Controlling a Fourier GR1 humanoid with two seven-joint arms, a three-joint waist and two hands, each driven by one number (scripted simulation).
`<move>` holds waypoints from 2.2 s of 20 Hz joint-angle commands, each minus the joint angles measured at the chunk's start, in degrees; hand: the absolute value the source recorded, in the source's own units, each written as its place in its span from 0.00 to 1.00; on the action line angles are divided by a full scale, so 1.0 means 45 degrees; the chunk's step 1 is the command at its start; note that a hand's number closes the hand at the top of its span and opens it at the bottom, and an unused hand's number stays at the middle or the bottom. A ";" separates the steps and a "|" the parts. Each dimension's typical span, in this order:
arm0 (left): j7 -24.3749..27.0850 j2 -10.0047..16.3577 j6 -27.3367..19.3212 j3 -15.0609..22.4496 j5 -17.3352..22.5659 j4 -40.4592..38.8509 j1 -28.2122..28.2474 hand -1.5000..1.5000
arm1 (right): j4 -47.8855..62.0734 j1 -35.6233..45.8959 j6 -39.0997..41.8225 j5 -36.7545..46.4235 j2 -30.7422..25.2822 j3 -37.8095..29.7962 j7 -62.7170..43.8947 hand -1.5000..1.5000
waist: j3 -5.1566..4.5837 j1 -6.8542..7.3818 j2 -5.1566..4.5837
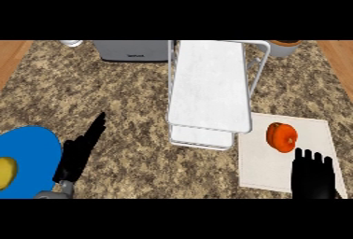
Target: Pick the sweet potato from the placemat and place it in the tiered shelf
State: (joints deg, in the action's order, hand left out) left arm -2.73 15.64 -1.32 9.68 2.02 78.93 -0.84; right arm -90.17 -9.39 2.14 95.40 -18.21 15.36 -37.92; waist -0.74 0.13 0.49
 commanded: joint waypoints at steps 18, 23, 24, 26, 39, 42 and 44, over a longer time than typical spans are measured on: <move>0.0537 -0.0277 0.0660 -0.0126 -0.0454 -0.0120 0.0109 0.50 | -0.0251 0.1525 -0.1329 -0.1889 -0.1658 0.1160 0.5671 1.00 | 0.0181 0.0837 -0.0337; 0.0431 -0.0271 0.0953 0.0135 -0.0505 0.0051 -0.0468 0.50 | -0.0640 0.2093 -0.0769 -0.4132 -0.2107 0.2302 0.9655 1.00 | 0.0240 0.1798 -0.0711; 0.0400 -0.0365 0.0884 0.0144 -0.0520 -0.0008 -0.0575 0.50 | -0.0944 0.2478 -0.0710 -0.4790 -0.2246 0.2143 1.0397 1.00 | 0.0229 0.1740 -0.0673; 0.0230 -0.0478 0.0908 0.0250 -0.0510 -0.0012 -0.0658 0.50 | -0.1191 0.3093 -0.0354 -0.6322 -0.2650 0.1625 1.1897 1.00 | 0.0228 0.1526 -0.0573; 0.0051 -0.0345 0.0793 0.0046 -0.0543 -0.0121 -0.0460 0.50 | 0.1119 0.8825 0.5960 -1.6773 -0.4299 -0.4297 1.6304 1.00 | 0.0160 0.1080 -0.0302; -0.0039 -0.0460 0.0933 0.0109 -0.0544 -0.0295 -0.0930 0.50 | 0.3511 1.1715 0.7348 -1.7388 -0.4471 -0.4585 1.5613 1.00 | 0.0138 0.1149 -0.0354; -0.0021 -0.0379 0.0810 0.0044 -0.0562 0.0001 -0.0254 0.50 | 0.5054 1.3197 0.7660 -1.7247 -0.4411 -0.4394 1.5515 1.00 | 0.0152 0.0969 -0.0278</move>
State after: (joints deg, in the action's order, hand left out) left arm -3.01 13.69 2.20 9.94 -0.44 78.32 -3.52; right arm -78.14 37.93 30.32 21.18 -37.18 -2.50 32.00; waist -0.03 4.76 -0.92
